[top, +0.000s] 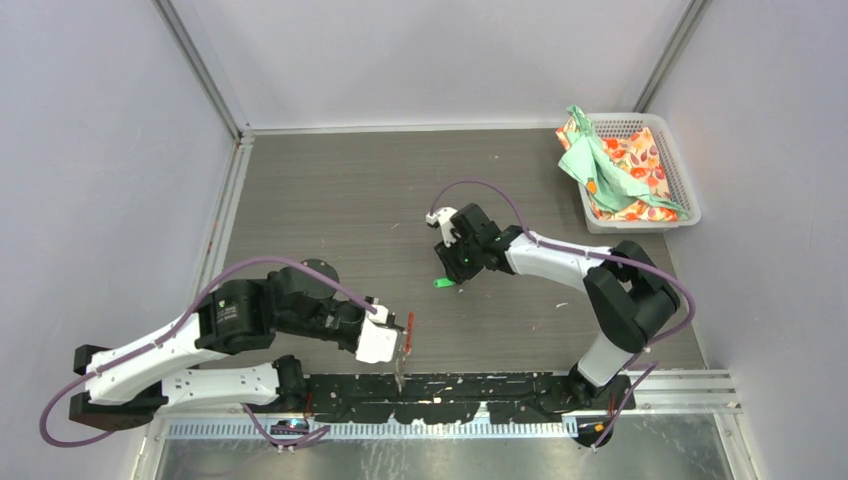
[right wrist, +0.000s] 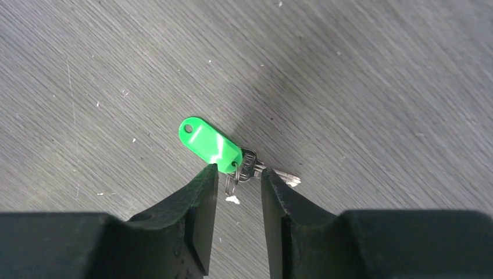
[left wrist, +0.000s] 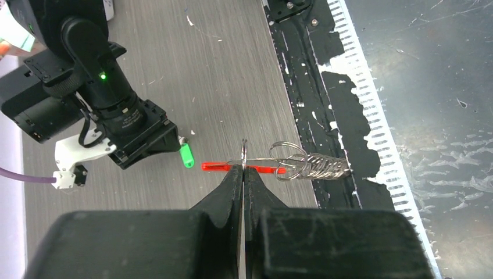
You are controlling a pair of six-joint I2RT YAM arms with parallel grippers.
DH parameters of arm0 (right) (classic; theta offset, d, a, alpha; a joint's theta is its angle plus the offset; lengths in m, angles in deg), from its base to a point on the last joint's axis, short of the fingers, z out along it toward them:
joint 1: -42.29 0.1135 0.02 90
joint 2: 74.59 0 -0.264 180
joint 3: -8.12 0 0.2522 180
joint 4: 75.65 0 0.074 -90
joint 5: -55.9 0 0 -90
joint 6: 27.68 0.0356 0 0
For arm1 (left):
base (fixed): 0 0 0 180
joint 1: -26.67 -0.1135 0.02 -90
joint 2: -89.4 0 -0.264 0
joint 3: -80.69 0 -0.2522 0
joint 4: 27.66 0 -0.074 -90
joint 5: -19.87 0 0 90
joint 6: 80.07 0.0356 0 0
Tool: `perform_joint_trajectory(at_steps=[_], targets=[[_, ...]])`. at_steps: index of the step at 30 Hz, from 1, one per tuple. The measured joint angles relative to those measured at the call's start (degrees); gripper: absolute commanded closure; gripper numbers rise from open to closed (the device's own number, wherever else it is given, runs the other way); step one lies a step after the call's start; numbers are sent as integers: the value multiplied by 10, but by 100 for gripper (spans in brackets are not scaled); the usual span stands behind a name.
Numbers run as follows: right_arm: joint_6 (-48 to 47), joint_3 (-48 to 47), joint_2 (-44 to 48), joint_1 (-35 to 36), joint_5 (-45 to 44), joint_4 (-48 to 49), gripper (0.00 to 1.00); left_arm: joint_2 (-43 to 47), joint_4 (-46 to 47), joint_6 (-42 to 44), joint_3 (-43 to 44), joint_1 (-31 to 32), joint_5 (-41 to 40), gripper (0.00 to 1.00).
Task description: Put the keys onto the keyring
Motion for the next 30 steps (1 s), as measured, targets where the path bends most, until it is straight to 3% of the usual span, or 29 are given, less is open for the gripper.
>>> perform_joint_trajectory(at_steps=[2,6,8,14,30], targets=[[3,6,16,0,-9,4,56,0,0,0,0,0,0,100],[29,32,80,-7,-22,24,69,0,0,1,4,0,0,100],[62,50,120,-9,-45,41,71,0,0,2,6,0,-1,100],[118,58,145,-14,-69,48,50,0,0,5,6,0,-5,100],[166,128,98,-14,-45,95,56,-1,0,14,16,0,-9,100]])
